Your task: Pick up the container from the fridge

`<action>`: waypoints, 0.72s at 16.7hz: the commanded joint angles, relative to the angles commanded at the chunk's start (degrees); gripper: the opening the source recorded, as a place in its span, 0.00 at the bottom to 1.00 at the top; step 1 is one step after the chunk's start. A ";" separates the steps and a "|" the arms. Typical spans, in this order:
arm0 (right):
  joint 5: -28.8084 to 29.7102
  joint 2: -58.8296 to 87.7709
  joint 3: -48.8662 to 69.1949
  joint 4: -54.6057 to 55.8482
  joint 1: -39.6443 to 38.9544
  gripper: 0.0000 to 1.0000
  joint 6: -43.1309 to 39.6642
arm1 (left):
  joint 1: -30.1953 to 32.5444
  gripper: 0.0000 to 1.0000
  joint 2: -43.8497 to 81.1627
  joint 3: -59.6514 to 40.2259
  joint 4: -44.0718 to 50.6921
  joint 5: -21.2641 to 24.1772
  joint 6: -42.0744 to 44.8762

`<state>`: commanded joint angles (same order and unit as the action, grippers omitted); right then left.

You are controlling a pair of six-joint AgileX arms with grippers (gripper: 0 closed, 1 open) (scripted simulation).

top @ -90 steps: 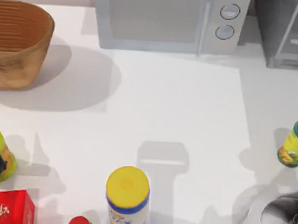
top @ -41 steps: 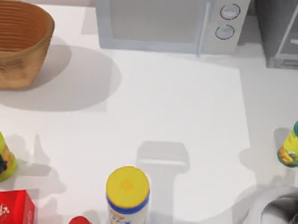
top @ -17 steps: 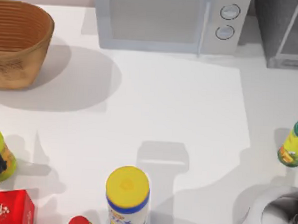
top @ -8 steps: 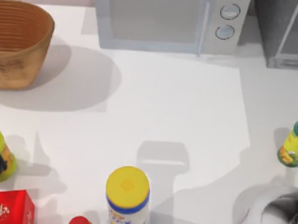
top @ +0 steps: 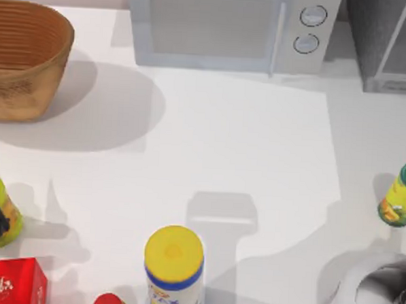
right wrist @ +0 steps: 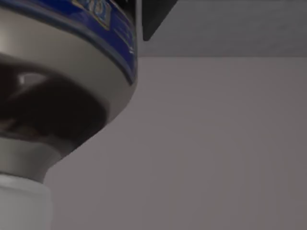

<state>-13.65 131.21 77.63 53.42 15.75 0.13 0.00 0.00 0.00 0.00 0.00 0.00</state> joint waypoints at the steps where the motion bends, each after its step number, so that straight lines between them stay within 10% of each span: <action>1: -0.02 -0.07 -0.04 0.00 0.18 0.00 0.08 | 0.00 1.00 0.00 0.00 0.00 0.00 0.00; 12: -0.11 -6.36 2.61 -8.91 0.19 0.00 0.15 | 0.00 1.00 0.00 0.00 0.00 0.00 0.00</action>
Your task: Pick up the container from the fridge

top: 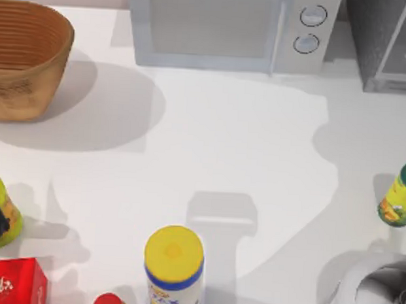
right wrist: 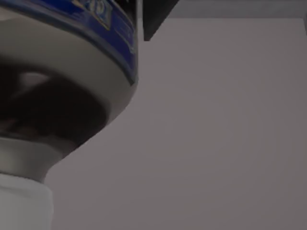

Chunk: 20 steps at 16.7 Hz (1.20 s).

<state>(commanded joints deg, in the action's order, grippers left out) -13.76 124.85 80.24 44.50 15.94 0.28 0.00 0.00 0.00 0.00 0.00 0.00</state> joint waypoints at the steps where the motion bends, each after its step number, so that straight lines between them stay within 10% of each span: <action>1: 0.00 0.00 0.00 0.00 0.00 0.00 0.00 | 0.00 1.00 0.00 0.00 0.00 0.00 0.00; 20: -4.03 -16.47 -26.96 9.92 3.48 0.00 0.28 | 0.00 1.00 0.00 0.00 0.00 0.00 0.00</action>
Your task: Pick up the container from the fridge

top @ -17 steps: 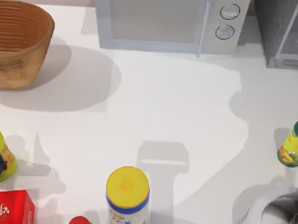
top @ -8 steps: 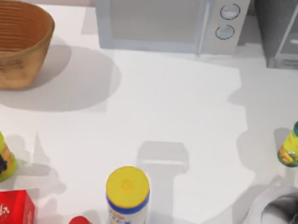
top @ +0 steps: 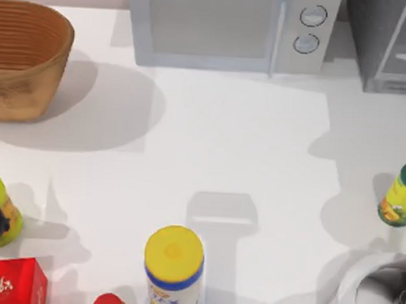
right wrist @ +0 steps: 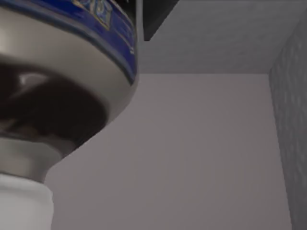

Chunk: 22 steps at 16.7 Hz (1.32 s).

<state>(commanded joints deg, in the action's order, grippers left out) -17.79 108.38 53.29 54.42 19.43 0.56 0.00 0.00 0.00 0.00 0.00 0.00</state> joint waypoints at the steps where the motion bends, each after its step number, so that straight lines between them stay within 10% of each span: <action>1: 0.08 -0.56 -0.19 -0.20 -0.12 0.00 -0.04 | 0.00 1.00 0.00 0.00 0.00 0.00 0.00; 22: 15.24 -94.99 -47.04 -47.99 -16.35 0.00 -0.21 | 0.00 1.00 0.00 0.00 0.00 0.00 0.00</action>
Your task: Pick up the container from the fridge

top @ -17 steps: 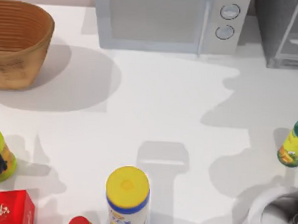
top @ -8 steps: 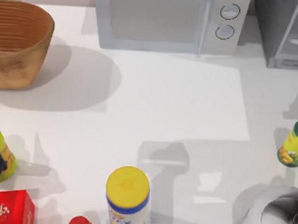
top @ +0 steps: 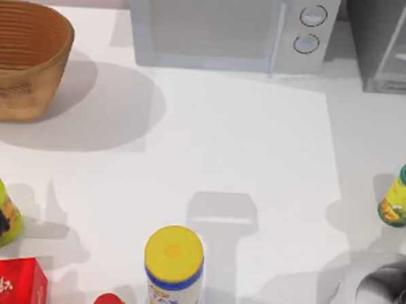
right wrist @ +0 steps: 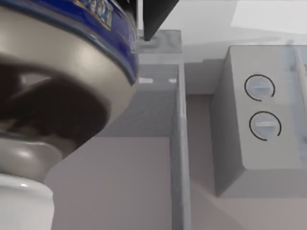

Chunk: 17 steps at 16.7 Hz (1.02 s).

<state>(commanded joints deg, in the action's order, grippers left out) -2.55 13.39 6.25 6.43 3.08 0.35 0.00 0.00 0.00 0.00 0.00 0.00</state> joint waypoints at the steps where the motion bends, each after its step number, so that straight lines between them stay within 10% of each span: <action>1: 0.67 -3.74 -1.76 -1.80 -0.78 0.00 -0.06 | 0.00 1.00 0.00 0.00 0.00 0.00 0.00; 17: 11.24 -4.43 0.83 0.59 -11.51 0.00 1.11 | 0.00 1.00 0.00 0.00 0.00 0.00 0.00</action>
<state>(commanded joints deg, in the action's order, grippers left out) 8.69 8.95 7.08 7.02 -8.43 1.46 0.00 0.00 0.00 0.00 0.00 0.00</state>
